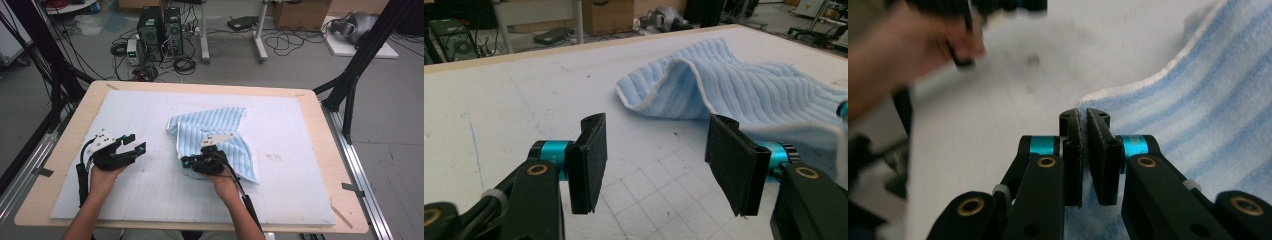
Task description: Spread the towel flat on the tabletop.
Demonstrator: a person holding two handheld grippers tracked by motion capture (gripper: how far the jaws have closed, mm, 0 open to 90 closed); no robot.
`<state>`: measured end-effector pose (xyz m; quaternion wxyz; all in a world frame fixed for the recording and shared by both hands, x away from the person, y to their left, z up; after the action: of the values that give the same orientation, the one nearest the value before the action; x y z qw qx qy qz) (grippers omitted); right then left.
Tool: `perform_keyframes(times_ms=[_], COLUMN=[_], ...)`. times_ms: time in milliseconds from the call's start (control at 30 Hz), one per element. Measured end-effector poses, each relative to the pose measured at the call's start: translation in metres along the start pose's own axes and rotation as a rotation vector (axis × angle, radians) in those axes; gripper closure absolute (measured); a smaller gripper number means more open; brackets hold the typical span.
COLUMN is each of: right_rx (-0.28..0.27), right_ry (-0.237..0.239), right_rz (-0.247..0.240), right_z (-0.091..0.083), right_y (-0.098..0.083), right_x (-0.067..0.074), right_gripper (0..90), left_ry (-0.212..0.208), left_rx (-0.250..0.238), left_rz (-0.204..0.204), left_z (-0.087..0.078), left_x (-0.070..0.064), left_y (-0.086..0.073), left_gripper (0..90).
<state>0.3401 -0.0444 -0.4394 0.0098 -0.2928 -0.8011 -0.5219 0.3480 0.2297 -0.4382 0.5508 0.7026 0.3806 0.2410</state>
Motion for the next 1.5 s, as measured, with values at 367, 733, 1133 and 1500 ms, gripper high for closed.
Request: perform_keyframes(times_ms=[367, 733, 1133, 1500], right_rx=[0.094, -0.019, -0.093, -0.077], right_ry=[-0.312, -0.386, -0.504, -0.586], right_rz=[0.076, 0.022, 0.043, 0.042], right_z=[0.003, -0.05, -0.122, -0.156], right_y=[-0.011, -0.005, -0.035, -0.07], right_x=[-0.049, -0.043, -0.062, -0.071], right_gripper=[77.0, 55.3, 51.5, 45.4], left_ry=[-0.008, -0.065, -0.195, -0.288], left_rx=[0.014, 0.032, 0.069, 0.175], left_rz=[0.003, 0.015, 0.025, 0.094], left_z=[0.003, 0.005, 0.028, 0.079], left_x=[-0.003, -0.014, -0.049, -0.102], left_y=[-0.002, -0.002, -0.004, -0.004], left_gripper=[42.6, 47.7, 57.8, 47.1])
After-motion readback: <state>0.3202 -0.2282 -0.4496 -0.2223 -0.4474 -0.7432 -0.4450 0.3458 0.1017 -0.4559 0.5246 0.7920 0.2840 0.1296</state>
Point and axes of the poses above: each handheld gripper's, and its own axes: z roughly forward along the jaws, y roughly out of its top, x roughly to its left, the point moved 4 cm from there along z, roughly forward along the jaws, and after that the axes turned 1 degree about -x, right-handed, at the moved point
